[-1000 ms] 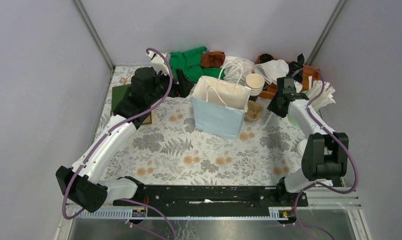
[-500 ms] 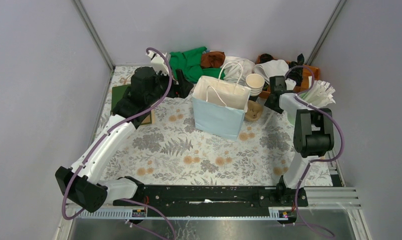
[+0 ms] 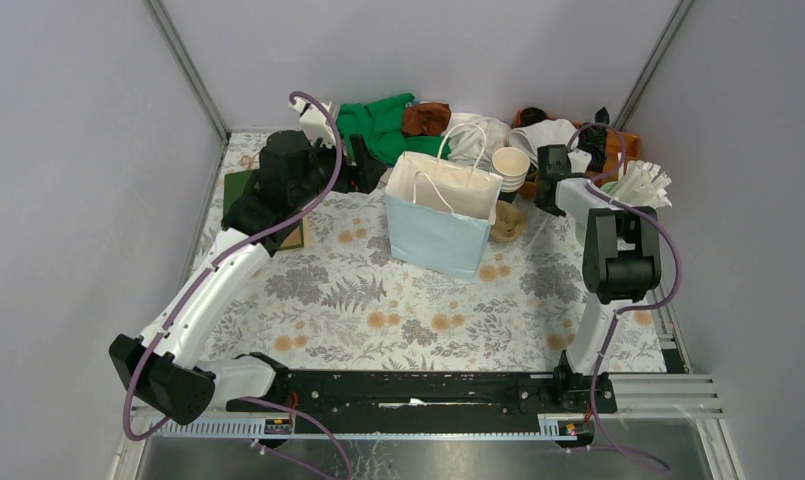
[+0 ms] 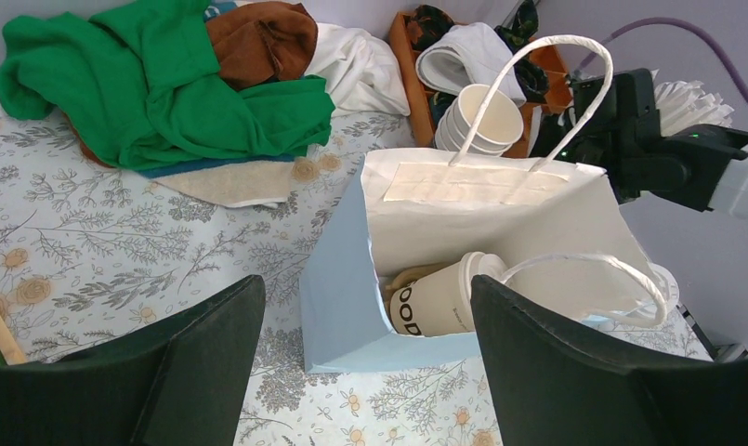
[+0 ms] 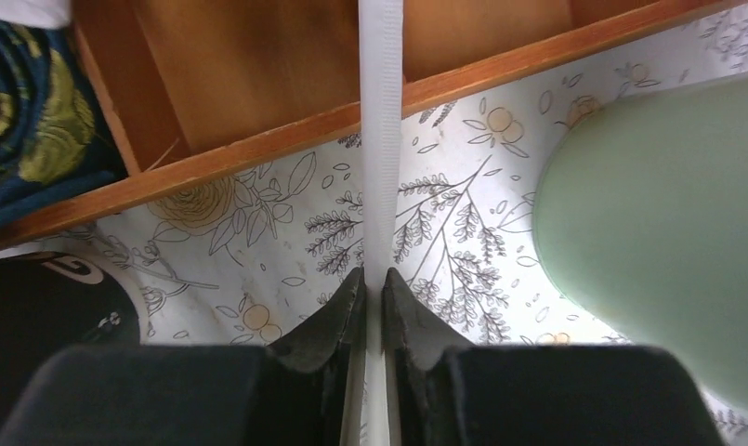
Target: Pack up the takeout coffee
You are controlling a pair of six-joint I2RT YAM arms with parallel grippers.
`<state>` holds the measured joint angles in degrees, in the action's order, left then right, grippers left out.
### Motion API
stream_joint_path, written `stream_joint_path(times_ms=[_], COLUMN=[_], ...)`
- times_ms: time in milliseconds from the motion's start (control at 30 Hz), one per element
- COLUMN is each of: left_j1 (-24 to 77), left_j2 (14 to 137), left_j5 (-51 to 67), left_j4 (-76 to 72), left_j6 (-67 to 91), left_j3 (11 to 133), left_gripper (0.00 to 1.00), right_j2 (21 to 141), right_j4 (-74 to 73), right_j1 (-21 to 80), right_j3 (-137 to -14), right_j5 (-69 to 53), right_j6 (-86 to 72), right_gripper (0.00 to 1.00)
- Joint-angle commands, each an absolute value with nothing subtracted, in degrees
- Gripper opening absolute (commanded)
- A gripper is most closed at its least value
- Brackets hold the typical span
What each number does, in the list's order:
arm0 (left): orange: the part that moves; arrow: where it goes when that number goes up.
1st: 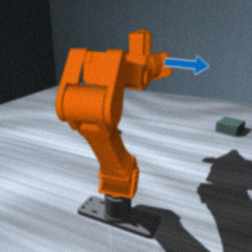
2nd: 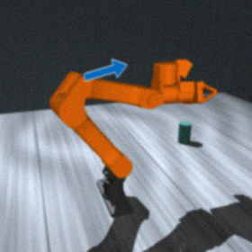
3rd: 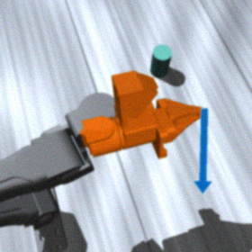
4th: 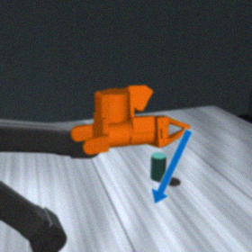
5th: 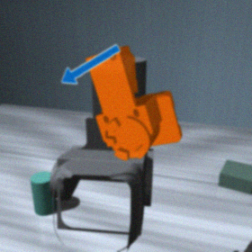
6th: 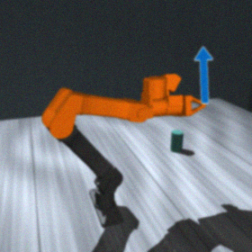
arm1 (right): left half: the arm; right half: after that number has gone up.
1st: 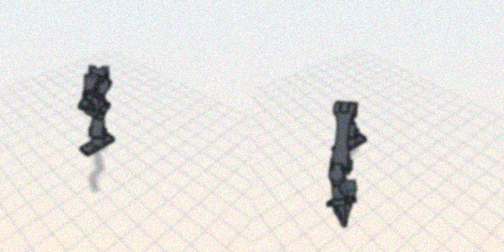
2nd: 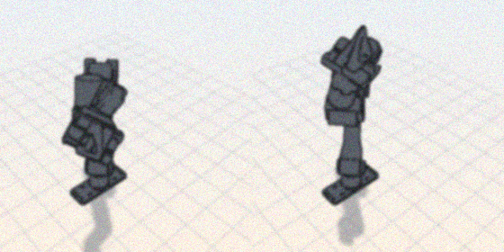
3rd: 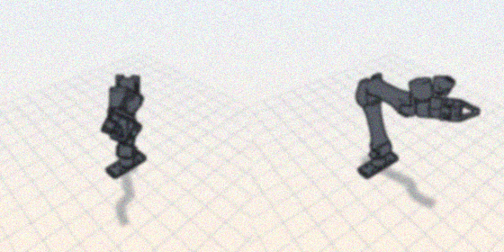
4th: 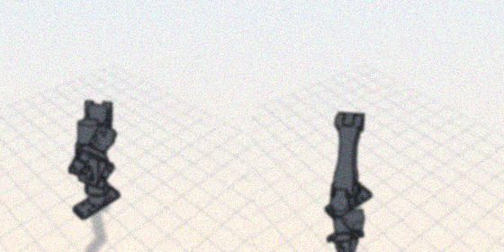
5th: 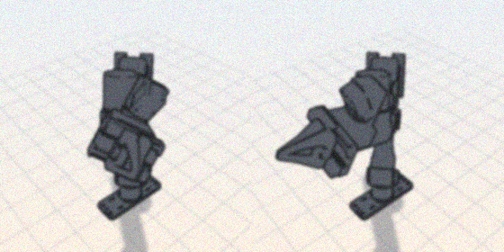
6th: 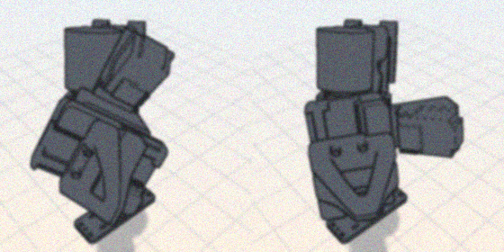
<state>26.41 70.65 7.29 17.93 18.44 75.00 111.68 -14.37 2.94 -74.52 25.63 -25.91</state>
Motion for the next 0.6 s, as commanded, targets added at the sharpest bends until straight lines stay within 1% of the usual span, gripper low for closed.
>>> stream_joint_path(times_ms=[0, 133, 267, 333, 400, 567], left_j1=[26.1, 26.1, 26.0, 26.1, 26.1, 26.1], left_j2=[71.1, 71.4, 71.6, 71.7, 71.8, 71.6], left_j5=[7.2, 7.6, 8.6, 9.0, 9.5, 10.7], left_j4=[16.4, 16.0, 15.3, 15.1, 14.7, 14.0], left_j6=[18.4, 18.7, 19.0, 18.9, 19.0, 19.8], left_j3=[77.7, 77.9, 77.5, 77.5, 77.4, 77.3], left_gripper=[0.86, 0.86, 0.86, 0.86, 0.86, 0.86], right_j2=[103.4, 96.7, 87.9, 83.9, 80.1, 76.8], right_j4=[-16.3, -22.4, -21.3, -18.6, -15.7, -8.6], right_j1=[2.6, 2.6, 2.6, 2.6, 3.0, 8.6], right_j3=[-77.6, -79.5, -80.2, -81.6, -83.8, -89.0], right_j5=[28.7, 31.6, 28.5, 22.6, 13.3, -1.6], right_j6=[-25.0, -24.3, -19.9, -16.8, -13.8, -9.0], right_gripper=[0.14, 0.14, 0.14, 0.15, 0.17, 0.19])
